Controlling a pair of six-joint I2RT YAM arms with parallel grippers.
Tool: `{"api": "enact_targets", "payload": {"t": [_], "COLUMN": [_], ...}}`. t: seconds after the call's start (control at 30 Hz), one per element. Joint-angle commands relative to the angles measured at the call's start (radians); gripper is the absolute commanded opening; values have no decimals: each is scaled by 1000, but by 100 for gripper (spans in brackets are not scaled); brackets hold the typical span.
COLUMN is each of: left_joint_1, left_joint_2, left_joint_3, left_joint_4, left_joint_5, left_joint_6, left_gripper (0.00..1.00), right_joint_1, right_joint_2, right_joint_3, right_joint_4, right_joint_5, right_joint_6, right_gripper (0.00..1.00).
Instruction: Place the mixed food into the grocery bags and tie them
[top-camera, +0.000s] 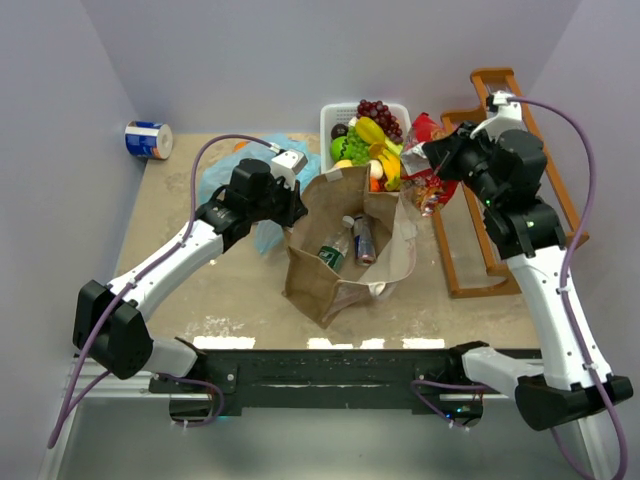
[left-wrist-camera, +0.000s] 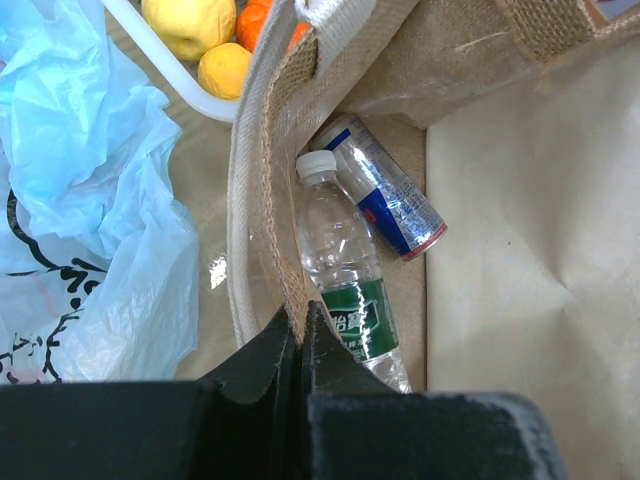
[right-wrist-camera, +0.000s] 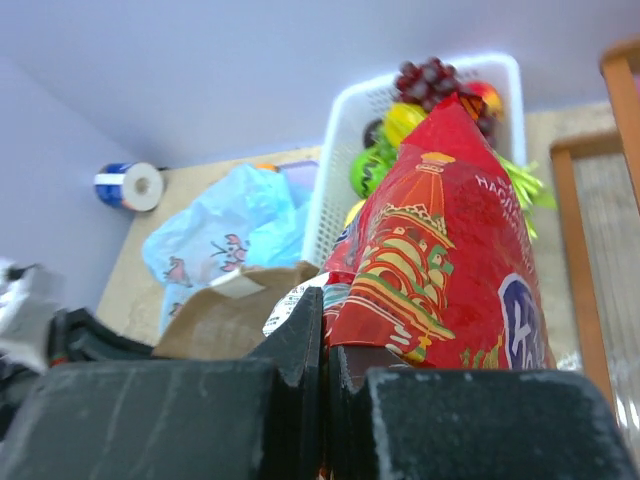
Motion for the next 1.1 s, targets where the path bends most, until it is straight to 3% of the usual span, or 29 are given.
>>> {"api": "enact_targets", "payload": {"t": [0.0,0.3,0.57,0.7,0.87,1.07], "left_joint_1": [-6,-16,-19,-21,-23,-23], "left_joint_2": [-15,-1,5,5,5,1], "left_joint_3": [2,0,0,-1,0,2], "left_joint_4": [82,80,79,80,76,73], "left_joint_5": [3,-10,-17,-20,-28,-31], "left_joint_6": [12,16,21,23,26,26], "left_gripper": [0,0,0,0,0,0], "right_joint_1": [3,9,74,204,261,260], "right_joint_2": [-33,-1,-1,14,19,33], "right_joint_3": [204,286,242,191,62,34], "right_joint_4": [92,104,182,208,245,-2], "right_joint_5": [-197,-517,-613,-579,-520,-236], "right_joint_6": [-130,-182,-116,-67,-7,-125], "right_gripper": [0,0,0,0,0,0]}}
